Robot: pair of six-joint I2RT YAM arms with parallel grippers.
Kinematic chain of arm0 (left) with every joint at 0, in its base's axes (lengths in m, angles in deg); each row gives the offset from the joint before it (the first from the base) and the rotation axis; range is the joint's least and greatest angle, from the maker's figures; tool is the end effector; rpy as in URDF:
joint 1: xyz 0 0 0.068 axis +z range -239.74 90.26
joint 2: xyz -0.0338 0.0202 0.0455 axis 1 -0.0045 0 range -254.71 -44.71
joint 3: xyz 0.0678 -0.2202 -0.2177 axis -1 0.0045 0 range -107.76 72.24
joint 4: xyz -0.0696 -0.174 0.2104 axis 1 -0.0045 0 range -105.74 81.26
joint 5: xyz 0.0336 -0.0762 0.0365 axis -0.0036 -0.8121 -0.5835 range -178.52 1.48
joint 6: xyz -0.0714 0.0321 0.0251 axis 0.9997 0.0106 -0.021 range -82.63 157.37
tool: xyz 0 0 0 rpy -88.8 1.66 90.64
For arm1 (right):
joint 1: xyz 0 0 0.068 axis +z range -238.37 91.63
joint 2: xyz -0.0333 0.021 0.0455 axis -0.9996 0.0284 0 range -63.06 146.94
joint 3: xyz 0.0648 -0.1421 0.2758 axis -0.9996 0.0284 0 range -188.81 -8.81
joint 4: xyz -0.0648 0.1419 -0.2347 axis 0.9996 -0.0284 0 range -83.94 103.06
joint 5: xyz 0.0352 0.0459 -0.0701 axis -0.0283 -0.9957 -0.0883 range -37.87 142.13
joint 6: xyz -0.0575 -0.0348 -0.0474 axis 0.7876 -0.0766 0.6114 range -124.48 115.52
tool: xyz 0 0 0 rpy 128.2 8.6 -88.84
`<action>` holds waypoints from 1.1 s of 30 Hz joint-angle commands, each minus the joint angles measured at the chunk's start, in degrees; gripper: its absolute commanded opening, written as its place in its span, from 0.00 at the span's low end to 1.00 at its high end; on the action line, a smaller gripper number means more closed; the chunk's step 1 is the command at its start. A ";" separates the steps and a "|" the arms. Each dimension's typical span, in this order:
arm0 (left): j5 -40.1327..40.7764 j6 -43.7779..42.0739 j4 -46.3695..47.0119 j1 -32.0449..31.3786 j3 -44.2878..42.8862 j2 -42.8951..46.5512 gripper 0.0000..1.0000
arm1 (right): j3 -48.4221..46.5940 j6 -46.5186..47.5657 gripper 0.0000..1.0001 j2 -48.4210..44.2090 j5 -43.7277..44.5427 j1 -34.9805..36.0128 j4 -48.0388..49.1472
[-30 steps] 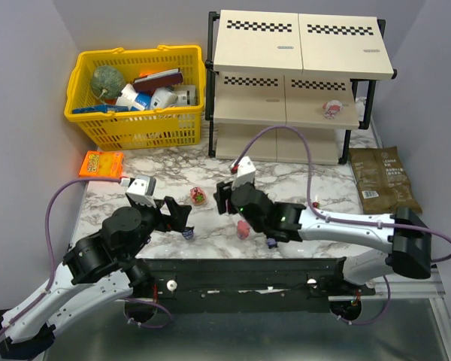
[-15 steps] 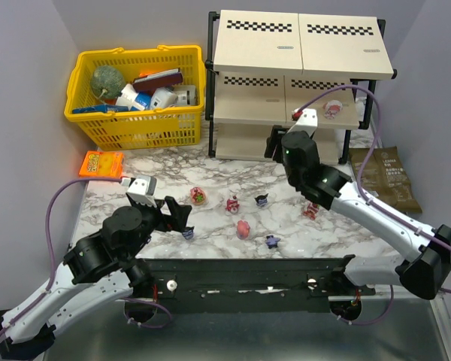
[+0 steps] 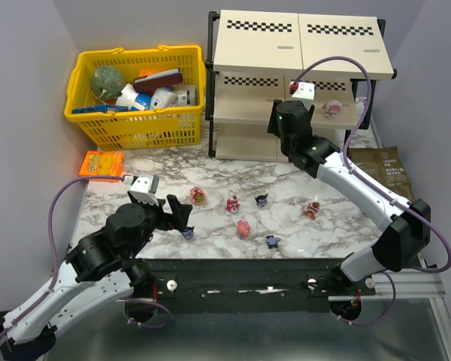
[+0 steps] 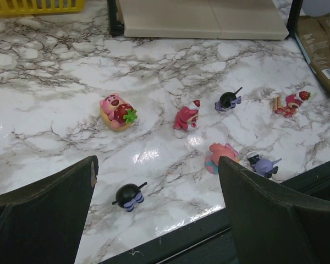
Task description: Place and organize the plastic toys onto the shelf
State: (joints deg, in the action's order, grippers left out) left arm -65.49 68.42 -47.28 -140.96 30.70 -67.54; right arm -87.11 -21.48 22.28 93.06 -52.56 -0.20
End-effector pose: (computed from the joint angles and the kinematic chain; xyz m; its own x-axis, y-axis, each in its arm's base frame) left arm 0.0842 -0.0602 0.3285 -0.4332 -0.2188 -0.8744 0.3075 0.8760 -0.3716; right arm 0.3412 0.1883 0.4044 -0.2528 0.0899 -0.9633 0.1359 0.9891 0.0567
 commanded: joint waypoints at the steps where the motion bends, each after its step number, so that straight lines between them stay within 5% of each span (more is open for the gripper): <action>1: -1.32 -0.64 1.45 0.68 0.32 -0.28 0.99 | -3.26 1.26 0.42 2.28 0.47 -1.18 -1.07; 33: -2.28 -0.90 1.81 2.35 0.58 -0.81 0.99 | -7.48 1.08 0.57 11.51 -1.55 -5.40 0.07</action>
State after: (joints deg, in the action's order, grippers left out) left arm -66.76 68.22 -46.74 -138.93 30.70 -68.05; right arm -93.63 -20.91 31.20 92.10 -57.26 1.44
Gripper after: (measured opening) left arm 0.988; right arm 0.688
